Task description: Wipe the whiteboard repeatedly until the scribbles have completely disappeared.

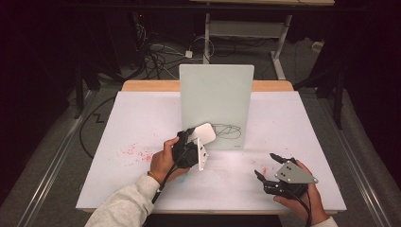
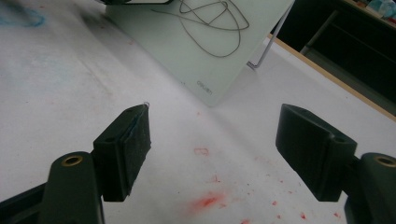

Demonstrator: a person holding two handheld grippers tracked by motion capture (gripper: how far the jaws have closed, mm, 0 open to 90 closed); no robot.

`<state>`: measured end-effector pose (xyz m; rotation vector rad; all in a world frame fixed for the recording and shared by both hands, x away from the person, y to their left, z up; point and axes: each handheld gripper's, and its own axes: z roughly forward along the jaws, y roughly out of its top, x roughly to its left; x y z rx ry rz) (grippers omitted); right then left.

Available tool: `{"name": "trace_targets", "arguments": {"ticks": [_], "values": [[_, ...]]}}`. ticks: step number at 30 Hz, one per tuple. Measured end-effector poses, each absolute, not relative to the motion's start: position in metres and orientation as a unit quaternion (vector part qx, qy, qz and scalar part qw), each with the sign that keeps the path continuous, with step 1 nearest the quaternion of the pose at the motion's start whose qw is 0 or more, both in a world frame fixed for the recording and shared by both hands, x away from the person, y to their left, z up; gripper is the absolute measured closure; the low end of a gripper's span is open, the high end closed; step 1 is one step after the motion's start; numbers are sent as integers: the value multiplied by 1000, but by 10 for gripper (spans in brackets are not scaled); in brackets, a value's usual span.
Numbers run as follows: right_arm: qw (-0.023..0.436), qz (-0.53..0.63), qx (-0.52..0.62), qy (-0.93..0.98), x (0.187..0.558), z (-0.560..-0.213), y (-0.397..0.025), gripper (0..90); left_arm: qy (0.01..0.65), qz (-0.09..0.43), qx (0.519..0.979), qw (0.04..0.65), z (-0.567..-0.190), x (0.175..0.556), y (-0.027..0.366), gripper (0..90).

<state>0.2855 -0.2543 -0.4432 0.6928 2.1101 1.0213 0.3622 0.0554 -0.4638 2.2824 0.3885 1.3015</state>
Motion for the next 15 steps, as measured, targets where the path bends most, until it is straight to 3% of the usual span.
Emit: {"name": "trace_targets", "arguments": {"ticks": [15], "values": [[341, 392, 266, 812, 286, -444, -254, 268, 204, 470, 811, 283, -464, 361, 25, 292]]}}
